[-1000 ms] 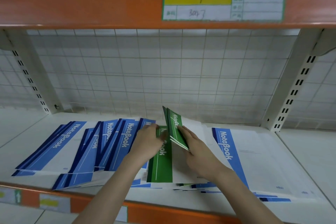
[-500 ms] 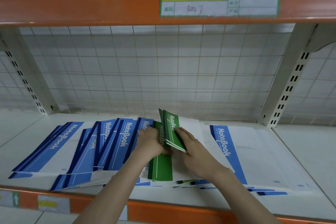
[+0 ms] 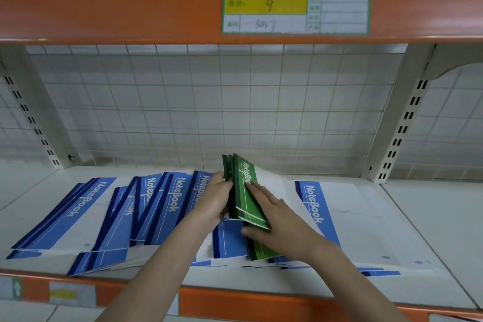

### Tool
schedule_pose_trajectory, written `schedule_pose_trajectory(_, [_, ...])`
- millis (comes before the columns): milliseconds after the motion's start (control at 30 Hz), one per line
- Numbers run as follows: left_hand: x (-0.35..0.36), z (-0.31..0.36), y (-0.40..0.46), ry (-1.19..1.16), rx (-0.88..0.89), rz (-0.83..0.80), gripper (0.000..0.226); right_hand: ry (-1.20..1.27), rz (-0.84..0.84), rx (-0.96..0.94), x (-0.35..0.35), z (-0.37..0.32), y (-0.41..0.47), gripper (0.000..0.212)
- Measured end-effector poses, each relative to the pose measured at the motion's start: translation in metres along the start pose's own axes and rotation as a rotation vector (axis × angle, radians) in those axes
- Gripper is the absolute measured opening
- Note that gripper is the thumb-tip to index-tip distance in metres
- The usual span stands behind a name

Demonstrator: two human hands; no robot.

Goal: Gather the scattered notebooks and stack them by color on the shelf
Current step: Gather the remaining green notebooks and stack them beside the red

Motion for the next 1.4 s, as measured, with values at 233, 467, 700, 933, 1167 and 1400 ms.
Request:
schedule_pose_trajectory(233, [0.01, 0.009, -0.002, 0.175, 0.087, 0.004, 0.017, -0.034, 0.229, 0.013, -0.035, 0.012, -0.011, 0.077])
schedule_pose_trajectory(467, [0.025, -0.002, -0.004, 0.985, 0.24, 0.047, 0.025, 0.047, 0.216, -0.018, -0.033, 0.016, -0.023, 0.075])
schedule_pose_trajectory(700, [0.03, -0.022, 0.006, 0.225, -0.131, 0.017, 0.017, -0.102, 0.046, 0.025, -0.011, 0.025, -0.031, 0.084])
schedule_pose_trajectory(933, [0.042, -0.019, -0.006, 0.066, -0.114, -0.094, 0.031, -0.03, -0.112, 0.031, -0.01, 0.035, -0.032, 0.082])
schedule_pose_trajectory(1167, [0.027, 0.015, -0.019, -0.043, 0.315, -0.006, 0.036, 0.504, 0.63, 0.233, -0.08, 0.051, -0.029, 0.076])
schedule_pose_trajectory(1400, [0.013, 0.048, -0.039, -0.232, 0.645, -0.022, 0.033, 0.96, 0.552, -0.136, -0.086, 0.021, -0.012, 0.008])
Point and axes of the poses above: each hand's wrist, its own y-axis towards the middle knuckle, its own x-axis out of the palm, z = x × y, the point moved 5 cm from there along y, towards the middle knuckle, and after that the axes turned 13 degrees about y, right-handed, at the moved point
